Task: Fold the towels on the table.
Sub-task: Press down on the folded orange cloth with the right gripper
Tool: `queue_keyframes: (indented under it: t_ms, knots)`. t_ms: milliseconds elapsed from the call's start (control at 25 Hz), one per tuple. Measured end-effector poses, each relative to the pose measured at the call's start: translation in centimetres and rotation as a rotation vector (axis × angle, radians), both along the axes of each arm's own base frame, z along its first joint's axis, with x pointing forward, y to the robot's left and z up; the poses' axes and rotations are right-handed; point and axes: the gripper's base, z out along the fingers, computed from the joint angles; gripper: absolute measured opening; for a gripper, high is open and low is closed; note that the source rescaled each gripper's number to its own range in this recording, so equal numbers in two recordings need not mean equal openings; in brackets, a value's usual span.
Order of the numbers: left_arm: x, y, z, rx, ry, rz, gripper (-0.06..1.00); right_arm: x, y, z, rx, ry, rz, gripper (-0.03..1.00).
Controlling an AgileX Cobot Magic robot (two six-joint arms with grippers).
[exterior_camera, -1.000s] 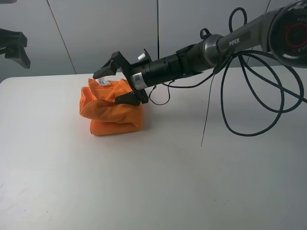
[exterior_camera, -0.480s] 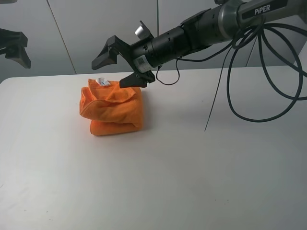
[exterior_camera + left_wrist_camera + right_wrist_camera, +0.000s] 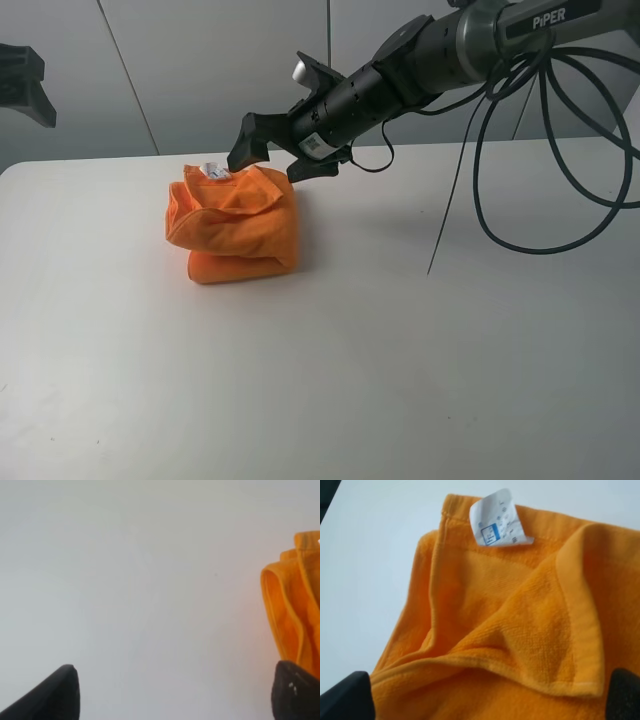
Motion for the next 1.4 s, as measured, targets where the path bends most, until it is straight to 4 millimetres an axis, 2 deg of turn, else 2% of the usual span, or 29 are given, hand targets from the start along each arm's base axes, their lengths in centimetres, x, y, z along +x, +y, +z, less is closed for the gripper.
queue_keyframes:
  t_ms: [200,480,760,1240,1400]
  knots:
    - [-1.0,0.0,1.6,-0.006,-0.055,-0.003,0.99,0.6,-0.3,0.0,-0.021,-0.04,-0.059,1.0]
    - [-1.1,-0.1,1.8,-0.021,-0.071,-0.002,0.99,1.0,-0.6,-0.3,-0.059,-0.057,-0.097,1.0]
    - [-1.1,-0.1,1.8,-0.026,-0.077,-0.002,0.99,1.1,-0.5,-3.3,-0.079,0.011,-0.113,1.0]
    - [-1.0,-0.1,2.0,-0.028,-0.093,-0.005,0.99,1.1,0.0,-2.9,0.007,0.034,-0.138,1.0]
    - [-1.0,-0.2,2.0,-0.03,-0.093,-0.005,0.99,1.0,0.2,-3.4,0.024,0.067,-0.138,1.0]
